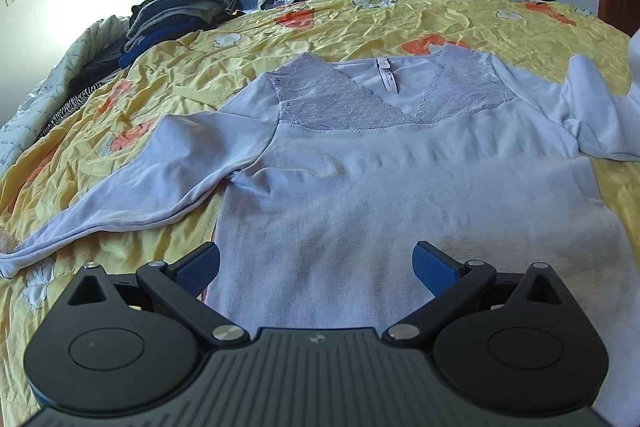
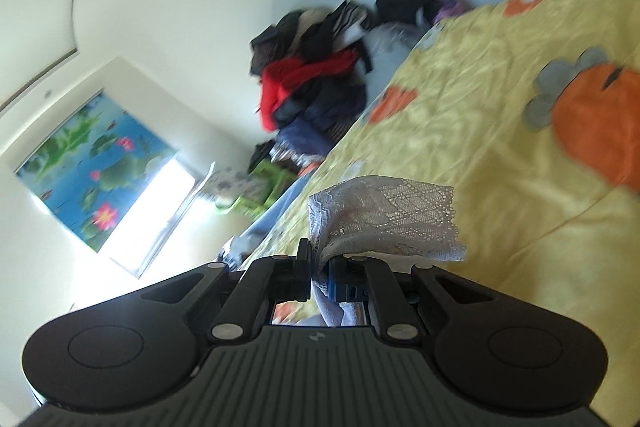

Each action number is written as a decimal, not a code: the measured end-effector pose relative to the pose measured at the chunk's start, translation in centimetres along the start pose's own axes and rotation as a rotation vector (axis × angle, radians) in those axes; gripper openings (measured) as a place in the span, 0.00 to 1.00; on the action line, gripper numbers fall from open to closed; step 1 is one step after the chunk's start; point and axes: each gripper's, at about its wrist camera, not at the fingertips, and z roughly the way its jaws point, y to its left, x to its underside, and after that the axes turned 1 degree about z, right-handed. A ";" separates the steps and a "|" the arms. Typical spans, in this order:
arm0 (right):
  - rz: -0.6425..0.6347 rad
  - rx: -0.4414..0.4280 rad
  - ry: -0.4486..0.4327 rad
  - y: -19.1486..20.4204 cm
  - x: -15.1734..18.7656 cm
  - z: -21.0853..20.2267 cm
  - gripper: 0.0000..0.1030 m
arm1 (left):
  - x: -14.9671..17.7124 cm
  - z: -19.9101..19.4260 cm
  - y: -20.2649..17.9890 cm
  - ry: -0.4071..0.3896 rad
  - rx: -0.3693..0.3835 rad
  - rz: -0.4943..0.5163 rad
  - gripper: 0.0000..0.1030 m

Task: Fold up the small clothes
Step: 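Lift the sleeve with the right gripper and fold it across the top's body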

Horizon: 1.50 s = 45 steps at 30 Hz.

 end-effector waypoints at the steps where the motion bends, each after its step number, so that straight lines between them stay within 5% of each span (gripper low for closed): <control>1: -0.003 -0.009 0.013 0.5 0.4 0.2 0.12 | 0.0 0.1 0.0 0.001 -0.002 -0.001 1.00; 19: -0.036 -0.106 0.211 8.0 5.8 2.9 0.12 | 0.1 0.6 1.3 0.006 -0.002 -0.028 1.00; 27: -0.043 -0.034 0.308 10.2 8.4 5.1 0.12 | 0.1 0.6 2.2 0.000 0.004 -0.046 1.00; 45: -0.076 -0.031 0.427 15.1 13.3 9.1 0.13 | 0.4 1.0 5.2 -0.010 -0.023 -0.085 1.00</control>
